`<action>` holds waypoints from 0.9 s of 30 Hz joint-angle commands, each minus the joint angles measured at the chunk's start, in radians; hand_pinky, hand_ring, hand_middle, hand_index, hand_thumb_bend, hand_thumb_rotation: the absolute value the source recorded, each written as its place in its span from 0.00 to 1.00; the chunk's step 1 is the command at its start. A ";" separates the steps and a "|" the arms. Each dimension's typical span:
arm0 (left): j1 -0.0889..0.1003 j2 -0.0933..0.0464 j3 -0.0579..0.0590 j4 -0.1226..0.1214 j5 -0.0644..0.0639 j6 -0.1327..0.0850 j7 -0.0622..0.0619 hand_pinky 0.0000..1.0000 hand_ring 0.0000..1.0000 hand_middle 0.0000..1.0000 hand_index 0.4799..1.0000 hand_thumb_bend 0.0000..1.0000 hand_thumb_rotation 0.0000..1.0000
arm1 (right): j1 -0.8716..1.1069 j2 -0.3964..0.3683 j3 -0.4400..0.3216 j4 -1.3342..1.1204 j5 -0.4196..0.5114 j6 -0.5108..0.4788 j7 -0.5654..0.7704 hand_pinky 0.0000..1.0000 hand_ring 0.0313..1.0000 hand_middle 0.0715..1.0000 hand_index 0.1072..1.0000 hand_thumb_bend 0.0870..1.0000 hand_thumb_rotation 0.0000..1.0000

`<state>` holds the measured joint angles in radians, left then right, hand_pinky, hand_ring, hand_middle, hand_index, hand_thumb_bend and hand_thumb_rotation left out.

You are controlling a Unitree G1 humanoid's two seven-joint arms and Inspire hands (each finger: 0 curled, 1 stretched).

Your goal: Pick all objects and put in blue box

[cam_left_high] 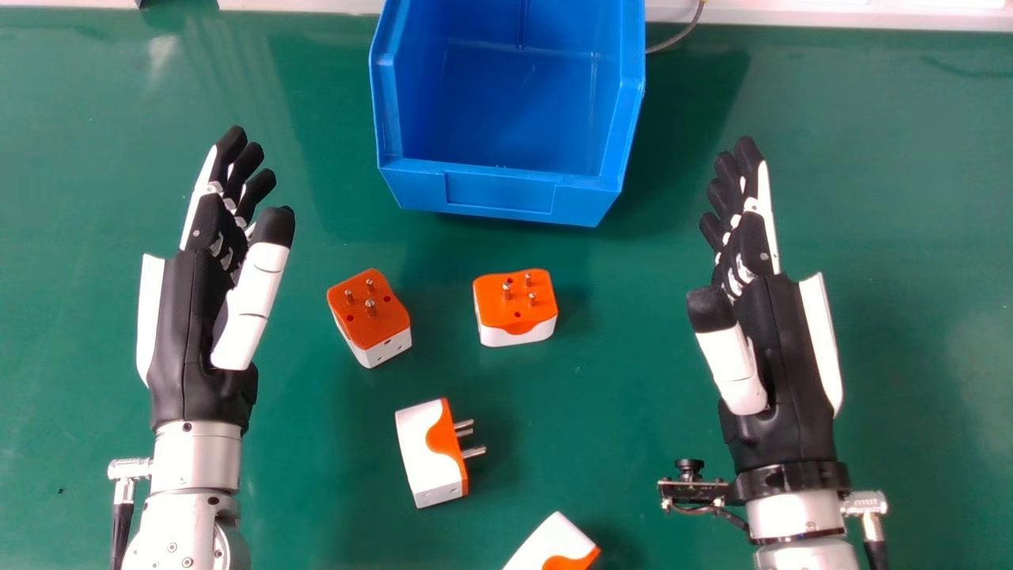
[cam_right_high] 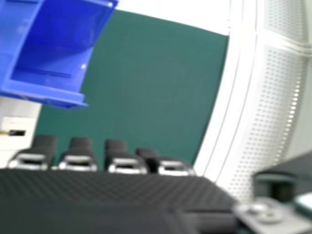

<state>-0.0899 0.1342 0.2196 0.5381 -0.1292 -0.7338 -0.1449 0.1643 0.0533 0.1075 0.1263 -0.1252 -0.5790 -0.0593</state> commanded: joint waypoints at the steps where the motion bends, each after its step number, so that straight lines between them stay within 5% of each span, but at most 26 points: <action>1: -0.015 0.005 0.005 -0.004 0.006 -0.030 0.011 0.84 0.91 0.93 0.85 0.76 0.76 | -0.009 -0.006 -0.010 -0.027 -0.009 -0.009 -0.010 0.94 0.97 0.98 0.99 0.86 0.86; 11: -0.025 0.019 0.001 0.017 0.016 -0.037 0.011 0.82 0.89 0.91 0.82 0.77 0.69 | -0.022 -0.036 -0.015 -0.012 -0.075 -0.040 -0.034 0.86 0.91 0.93 0.96 0.83 0.70; 14: -0.027 0.020 0.001 0.022 0.010 -0.042 0.005 0.82 0.89 0.91 0.82 0.77 0.69 | -0.024 -0.041 -0.012 -0.008 -0.066 -0.041 -0.025 0.86 0.91 0.93 0.96 0.83 0.70; 18: -0.029 0.019 0.002 0.025 0.019 -0.043 0.015 0.82 0.89 0.91 0.81 0.76 0.66 | -0.027 -0.049 -0.011 -0.010 -0.053 -0.039 -0.010 0.83 0.89 0.92 0.95 0.84 0.66; 27: -0.031 0.019 0.004 0.019 0.011 -0.027 0.017 0.80 0.87 0.89 0.78 0.75 0.58 | -0.060 -0.106 -0.014 0.021 -0.033 -0.090 0.049 0.75 0.84 0.87 0.93 0.87 0.56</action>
<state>-0.1066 0.1420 0.2207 0.5666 -0.1188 -0.7516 -0.1292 0.1268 -0.0308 0.0936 0.1516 -0.1650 -0.6277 -0.0256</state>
